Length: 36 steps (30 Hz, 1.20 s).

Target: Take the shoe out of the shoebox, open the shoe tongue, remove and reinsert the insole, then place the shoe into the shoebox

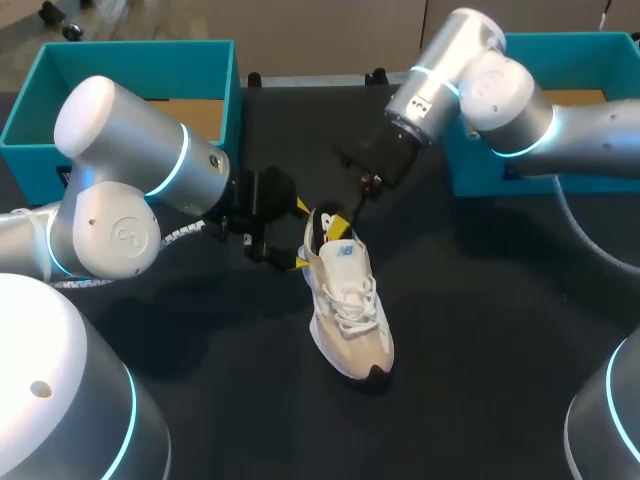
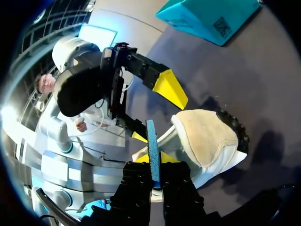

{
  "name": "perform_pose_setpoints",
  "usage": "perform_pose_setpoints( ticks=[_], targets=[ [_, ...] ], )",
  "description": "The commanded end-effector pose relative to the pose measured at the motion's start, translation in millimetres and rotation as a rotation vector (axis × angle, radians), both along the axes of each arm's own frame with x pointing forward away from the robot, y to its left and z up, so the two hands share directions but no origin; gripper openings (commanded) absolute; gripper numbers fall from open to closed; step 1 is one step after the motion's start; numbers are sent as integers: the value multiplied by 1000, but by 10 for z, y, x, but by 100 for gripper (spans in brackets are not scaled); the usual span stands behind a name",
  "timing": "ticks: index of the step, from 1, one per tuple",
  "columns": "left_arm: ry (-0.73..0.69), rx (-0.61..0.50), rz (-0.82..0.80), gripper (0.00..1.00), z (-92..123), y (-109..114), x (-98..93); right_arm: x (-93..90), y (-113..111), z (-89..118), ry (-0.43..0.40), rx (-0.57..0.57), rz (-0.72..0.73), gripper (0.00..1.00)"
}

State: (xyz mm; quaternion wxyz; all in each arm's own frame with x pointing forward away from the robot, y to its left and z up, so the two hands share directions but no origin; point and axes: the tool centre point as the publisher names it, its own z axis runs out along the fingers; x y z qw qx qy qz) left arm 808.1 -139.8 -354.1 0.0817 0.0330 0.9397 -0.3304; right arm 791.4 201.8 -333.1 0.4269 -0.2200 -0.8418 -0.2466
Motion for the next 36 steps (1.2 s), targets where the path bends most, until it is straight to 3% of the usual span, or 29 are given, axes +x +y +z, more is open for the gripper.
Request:
perform_pose_setpoints(
  ticks=[1,9,16,17,19,21,27,36],
  targets=[
    [-2,1,1,100,-14,-12,-1,-58,35,-80,25,-1,2,0],
    [-2,1,1,100,-14,-12,-1,-218,53,-124,55,7,-10,0],
    [-2,1,1,100,-14,-12,-1,-227,41,-141,60,1,-9,0],
    [-2,1,1,100,-14,-12,-1,-222,38,-139,59,-6,-6,4],
    [-2,1,1,100,-14,-12,-1,-206,26,-122,50,-10,-9,20],
    [-2,1,1,100,-14,-12,-1,-188,16,-87,33,-14,-17,28],
    [-2,1,1,100,-14,-12,-1,-135,20,3,5,-24,-18,41],
    [-2,1,1,100,-14,-12,-1,-94,46,108,-37,-21,-20,48]
  ],
)
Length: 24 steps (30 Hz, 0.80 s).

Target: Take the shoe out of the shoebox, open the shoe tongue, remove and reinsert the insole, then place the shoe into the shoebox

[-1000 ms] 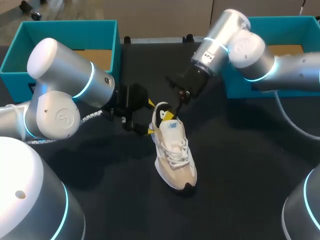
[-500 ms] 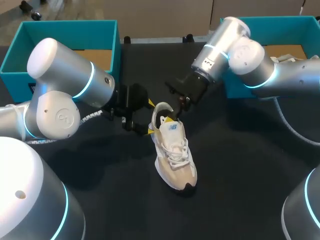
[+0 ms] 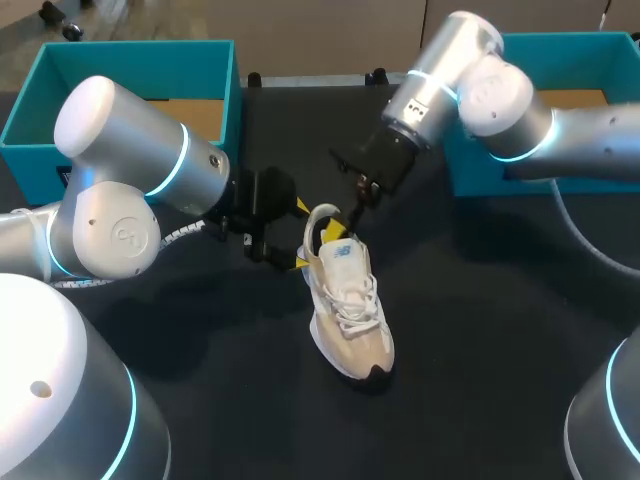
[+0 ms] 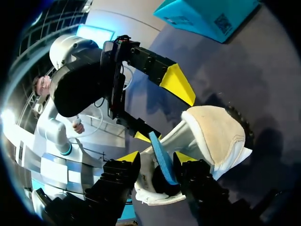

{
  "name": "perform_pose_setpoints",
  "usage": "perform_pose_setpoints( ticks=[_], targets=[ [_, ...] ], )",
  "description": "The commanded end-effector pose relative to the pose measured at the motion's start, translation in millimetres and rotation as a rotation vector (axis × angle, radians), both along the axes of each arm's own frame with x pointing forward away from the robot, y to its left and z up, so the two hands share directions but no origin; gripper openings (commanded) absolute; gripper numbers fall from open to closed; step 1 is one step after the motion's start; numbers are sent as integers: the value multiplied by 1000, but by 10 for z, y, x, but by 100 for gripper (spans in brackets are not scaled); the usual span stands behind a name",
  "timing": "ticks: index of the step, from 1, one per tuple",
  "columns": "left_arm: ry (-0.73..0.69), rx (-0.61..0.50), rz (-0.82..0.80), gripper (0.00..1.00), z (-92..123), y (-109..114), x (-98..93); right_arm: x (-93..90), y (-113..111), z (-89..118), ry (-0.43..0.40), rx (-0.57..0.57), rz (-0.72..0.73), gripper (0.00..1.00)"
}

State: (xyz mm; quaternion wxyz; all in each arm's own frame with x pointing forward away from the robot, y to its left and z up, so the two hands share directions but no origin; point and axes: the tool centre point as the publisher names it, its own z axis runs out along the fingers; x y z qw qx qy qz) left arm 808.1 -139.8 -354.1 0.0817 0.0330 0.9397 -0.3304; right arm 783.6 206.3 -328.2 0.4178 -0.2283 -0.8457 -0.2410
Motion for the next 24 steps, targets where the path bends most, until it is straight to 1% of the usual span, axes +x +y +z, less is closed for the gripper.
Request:
perform_pose_setpoints(
  ticks=[1,5,6,12,15,19,24],
  targets=[
    [-2,1,1,100,-14,-12,-1,-7,0,72,-29,3,-8,48],
    [-2,1,1,100,-14,-12,-1,50,-8,115,-44,-3,-6,50],
    [-2,1,1,100,-14,-12,-1,68,-9,129,-50,-5,-4,53],
    [-2,1,1,100,-14,-12,-1,166,-12,244,-106,10,1,61],
    [-2,1,1,100,-14,-12,-1,208,-3,311,-132,16,6,62],
    [-2,1,1,100,-14,-12,-1,239,-6,385,-153,19,8,67],
    [-2,1,1,100,-14,-12,-1,253,-53,466,-194,57,-31,73]
  ],
)
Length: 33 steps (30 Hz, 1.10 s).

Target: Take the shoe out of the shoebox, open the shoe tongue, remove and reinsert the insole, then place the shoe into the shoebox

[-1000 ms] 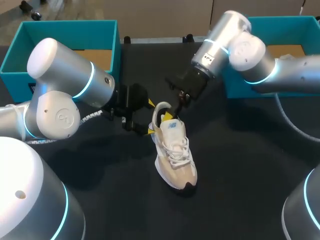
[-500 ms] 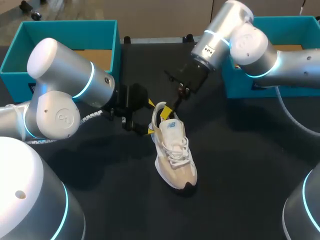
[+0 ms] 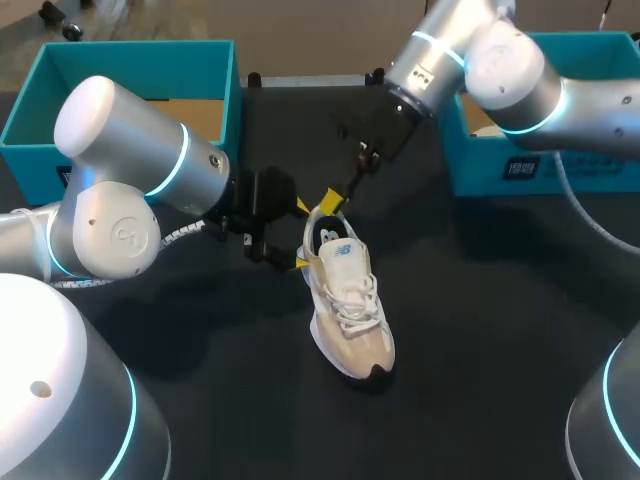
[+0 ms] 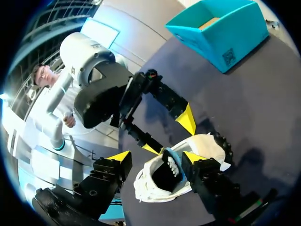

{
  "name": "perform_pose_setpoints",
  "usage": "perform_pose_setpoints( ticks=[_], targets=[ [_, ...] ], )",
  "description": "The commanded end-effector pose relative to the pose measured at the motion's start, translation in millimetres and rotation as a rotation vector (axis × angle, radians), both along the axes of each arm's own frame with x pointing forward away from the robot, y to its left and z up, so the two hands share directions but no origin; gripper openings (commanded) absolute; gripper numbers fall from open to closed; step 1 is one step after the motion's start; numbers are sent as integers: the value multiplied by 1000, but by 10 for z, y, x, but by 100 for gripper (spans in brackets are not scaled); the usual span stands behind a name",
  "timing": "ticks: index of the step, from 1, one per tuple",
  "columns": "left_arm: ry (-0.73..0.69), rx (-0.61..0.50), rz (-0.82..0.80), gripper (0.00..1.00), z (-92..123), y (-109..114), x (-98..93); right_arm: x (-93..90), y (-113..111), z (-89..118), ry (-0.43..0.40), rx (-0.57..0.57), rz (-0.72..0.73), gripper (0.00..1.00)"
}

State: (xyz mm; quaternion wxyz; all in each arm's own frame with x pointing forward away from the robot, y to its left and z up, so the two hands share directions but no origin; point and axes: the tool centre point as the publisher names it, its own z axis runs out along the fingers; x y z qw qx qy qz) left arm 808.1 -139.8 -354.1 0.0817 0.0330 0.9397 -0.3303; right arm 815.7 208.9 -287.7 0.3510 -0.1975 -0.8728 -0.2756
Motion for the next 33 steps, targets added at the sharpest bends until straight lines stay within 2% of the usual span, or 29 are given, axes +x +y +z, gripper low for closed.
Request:
perform_pose_setpoints(
  ticks=[1,4,8,9,15,20,23,33],
  targets=[
    [-2,1,1,100,-14,-12,-1,-68,-95,68,-34,31,-49,72],
    [-2,1,1,100,-14,-12,-1,-71,-134,73,-54,60,-86,64],
    [-2,1,1,100,-14,-12,-1,-73,-149,56,-62,74,-108,58],
    [-2,1,1,100,-14,-12,-1,-70,-155,23,-66,85,-130,54],
    [19,-11,-27,100,31,-9,-4,-76,-165,-56,-60,93,-195,40],
    [31,-9,-45,100,112,67,1,-114,-208,-87,-58,94,-260,21],
    [25,1,-47,100,156,140,26,-135,-236,-98,-62,91,-299,2],
    [-1,19,-48,100,305,264,70,-166,-311,-109,-66,53,-409,0]
  ],
)
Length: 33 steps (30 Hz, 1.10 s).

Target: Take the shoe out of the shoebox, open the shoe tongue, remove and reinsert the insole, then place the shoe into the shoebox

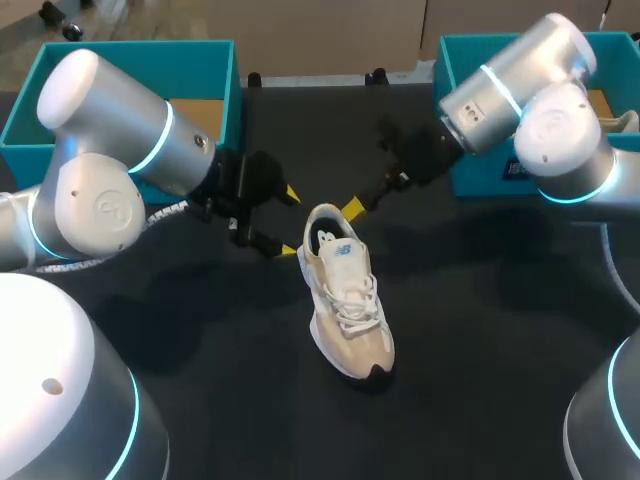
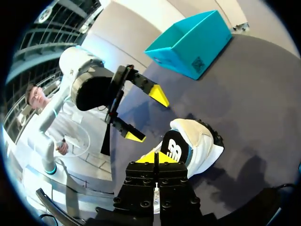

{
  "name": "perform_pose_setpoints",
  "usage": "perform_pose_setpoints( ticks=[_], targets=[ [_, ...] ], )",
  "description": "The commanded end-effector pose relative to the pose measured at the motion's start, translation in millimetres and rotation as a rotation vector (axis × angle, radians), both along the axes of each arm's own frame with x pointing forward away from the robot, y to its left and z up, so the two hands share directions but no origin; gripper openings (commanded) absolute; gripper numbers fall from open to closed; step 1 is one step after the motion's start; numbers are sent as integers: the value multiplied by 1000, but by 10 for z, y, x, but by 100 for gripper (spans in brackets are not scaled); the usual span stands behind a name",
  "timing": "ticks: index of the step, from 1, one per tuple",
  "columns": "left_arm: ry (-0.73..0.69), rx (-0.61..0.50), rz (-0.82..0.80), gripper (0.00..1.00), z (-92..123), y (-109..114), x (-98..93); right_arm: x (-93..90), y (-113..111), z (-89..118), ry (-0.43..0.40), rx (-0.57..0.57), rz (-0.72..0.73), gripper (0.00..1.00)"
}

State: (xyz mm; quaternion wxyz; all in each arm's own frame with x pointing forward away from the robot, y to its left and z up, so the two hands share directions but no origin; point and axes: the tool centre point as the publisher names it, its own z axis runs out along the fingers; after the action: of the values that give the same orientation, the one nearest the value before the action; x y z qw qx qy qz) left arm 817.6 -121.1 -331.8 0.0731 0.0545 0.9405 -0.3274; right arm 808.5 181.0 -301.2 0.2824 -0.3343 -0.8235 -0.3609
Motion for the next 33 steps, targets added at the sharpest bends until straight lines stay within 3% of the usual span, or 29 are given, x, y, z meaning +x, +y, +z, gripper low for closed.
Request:
perform_pose_setpoints(
  ticks=[1,11,16,33],
  targets=[
    [-5,11,-2,100,95,93,-21,-101,-39,24,-18,-9,-63,0],
    [-19,40,-16,100,273,313,133,-177,-87,29,10,-77,-183,0],
    [-33,51,-29,100,433,478,247,-216,-97,56,52,-194,-253,0],
    [-12,76,-84,100,834,886,503,-216,-97,56,52,-194,-253,0]
  ],
)
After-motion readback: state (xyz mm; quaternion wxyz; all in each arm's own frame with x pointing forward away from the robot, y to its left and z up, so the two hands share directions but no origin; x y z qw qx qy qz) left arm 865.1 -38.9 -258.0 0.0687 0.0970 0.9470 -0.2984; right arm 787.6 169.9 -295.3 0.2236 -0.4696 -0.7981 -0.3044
